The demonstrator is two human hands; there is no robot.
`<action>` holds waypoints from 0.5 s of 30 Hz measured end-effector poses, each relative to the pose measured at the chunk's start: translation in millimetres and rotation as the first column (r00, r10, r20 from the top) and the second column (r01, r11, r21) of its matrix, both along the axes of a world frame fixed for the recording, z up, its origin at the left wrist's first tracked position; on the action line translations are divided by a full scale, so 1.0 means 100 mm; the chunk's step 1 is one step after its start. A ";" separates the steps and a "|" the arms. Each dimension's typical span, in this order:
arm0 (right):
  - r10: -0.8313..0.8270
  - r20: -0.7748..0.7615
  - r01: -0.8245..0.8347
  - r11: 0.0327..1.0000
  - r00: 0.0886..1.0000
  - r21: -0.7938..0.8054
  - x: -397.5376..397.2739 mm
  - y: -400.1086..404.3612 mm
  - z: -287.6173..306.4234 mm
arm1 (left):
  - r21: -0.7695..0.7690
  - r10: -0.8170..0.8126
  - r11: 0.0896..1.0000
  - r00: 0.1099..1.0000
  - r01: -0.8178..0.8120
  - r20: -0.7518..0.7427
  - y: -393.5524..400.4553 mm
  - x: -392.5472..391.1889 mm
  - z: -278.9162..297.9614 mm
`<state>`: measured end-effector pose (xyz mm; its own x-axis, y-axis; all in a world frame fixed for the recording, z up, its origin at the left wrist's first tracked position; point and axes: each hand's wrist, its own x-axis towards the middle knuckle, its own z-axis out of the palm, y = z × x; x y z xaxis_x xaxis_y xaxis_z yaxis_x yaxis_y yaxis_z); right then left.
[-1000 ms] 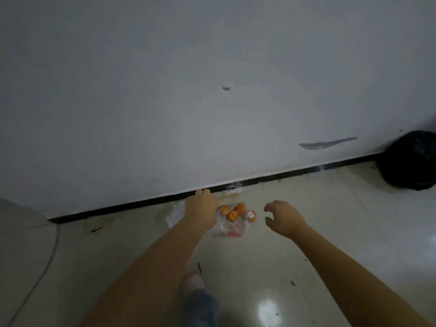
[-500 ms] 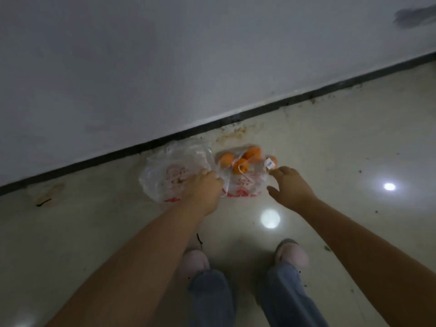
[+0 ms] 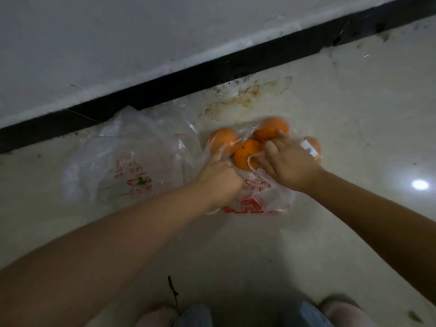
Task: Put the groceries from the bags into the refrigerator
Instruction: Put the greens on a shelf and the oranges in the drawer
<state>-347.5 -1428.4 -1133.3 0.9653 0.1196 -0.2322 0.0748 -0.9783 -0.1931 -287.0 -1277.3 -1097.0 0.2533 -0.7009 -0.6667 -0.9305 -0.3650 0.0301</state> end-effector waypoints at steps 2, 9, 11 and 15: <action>0.041 0.022 -0.041 0.999 0.999 -0.008 -0.04 -0.03 -0.09 | -0.012 0.046 0.999 0.995 -0.046 0.088 0.01 0.15 -0.05; -0.139 -0.146 0.154 0.983 0.979 0.099 -0.03 0.05 -0.10 | -0.117 0.330 0.943 0.926 -0.312 0.183 0.08 0.62 -0.15; -0.213 -0.147 0.232 0.965 0.966 0.123 0.04 0.16 -0.08 | -0.161 0.391 0.915 0.910 -0.369 0.139 0.08 0.64 -0.20; -0.429 -0.162 0.455 0.870 0.889 0.189 0.14 0.43 -0.16 | -0.209 0.402 0.902 0.912 -0.379 0.082 0.04 0.69 -0.30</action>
<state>-333.7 -1385.4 -1149.7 0.8984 -0.2538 -0.3584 -0.3897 -0.8370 -0.3841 -217.7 -1273.2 -1127.2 0.6016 -0.6363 -0.4829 -0.7150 -0.6985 0.0295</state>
